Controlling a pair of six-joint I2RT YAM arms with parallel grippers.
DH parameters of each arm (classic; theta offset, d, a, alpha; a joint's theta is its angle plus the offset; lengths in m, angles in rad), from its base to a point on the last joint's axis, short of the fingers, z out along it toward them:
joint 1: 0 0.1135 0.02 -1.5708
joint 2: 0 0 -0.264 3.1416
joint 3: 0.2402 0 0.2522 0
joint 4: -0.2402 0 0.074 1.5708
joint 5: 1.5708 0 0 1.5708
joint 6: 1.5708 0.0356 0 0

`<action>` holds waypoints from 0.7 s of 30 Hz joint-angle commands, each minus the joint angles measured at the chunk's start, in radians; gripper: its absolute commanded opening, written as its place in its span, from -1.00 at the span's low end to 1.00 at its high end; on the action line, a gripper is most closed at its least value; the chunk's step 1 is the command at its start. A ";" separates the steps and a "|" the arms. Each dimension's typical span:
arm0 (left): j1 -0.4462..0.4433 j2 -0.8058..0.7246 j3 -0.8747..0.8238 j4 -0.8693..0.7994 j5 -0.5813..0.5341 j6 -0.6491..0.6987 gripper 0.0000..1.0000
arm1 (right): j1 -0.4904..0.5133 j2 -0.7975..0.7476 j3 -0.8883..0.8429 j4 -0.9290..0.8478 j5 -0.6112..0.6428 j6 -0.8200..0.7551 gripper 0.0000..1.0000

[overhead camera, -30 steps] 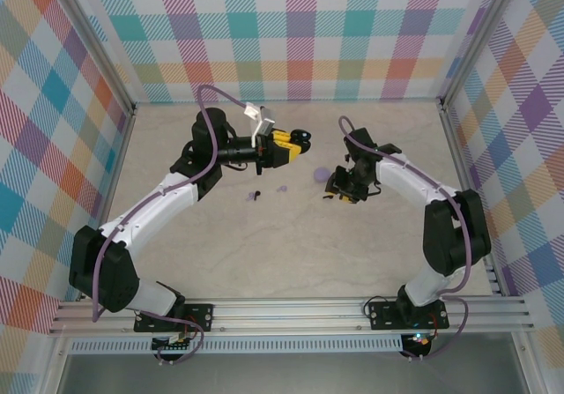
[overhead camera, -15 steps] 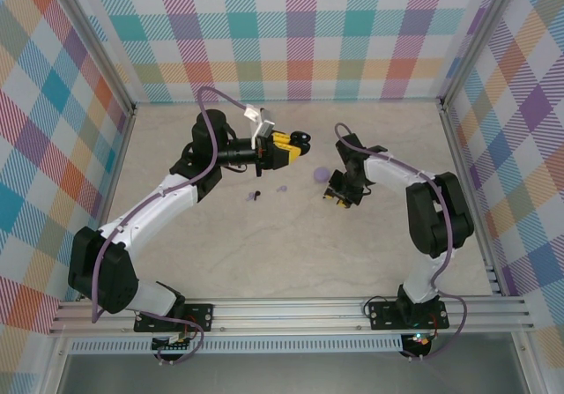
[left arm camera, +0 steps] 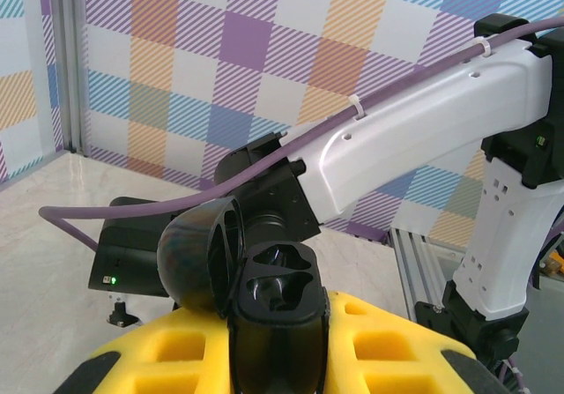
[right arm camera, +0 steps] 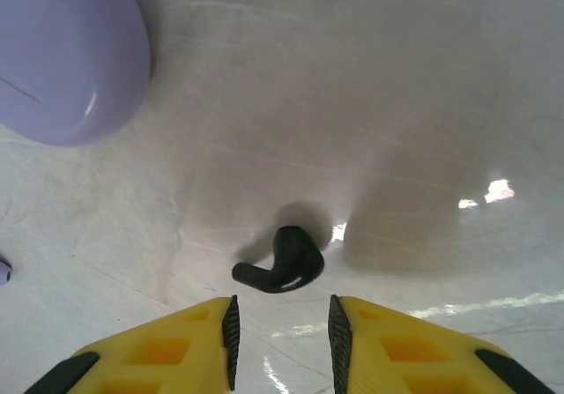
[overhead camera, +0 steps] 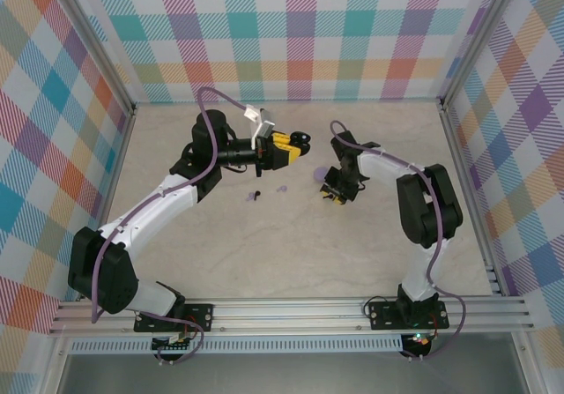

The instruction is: Insert the wireless bluetooth earbuds into the charging case

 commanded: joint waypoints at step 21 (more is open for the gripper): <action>-0.006 -0.030 -0.009 -0.014 0.012 0.039 -0.82 | 0.028 0.080 0.109 -0.145 0.143 -0.157 -0.56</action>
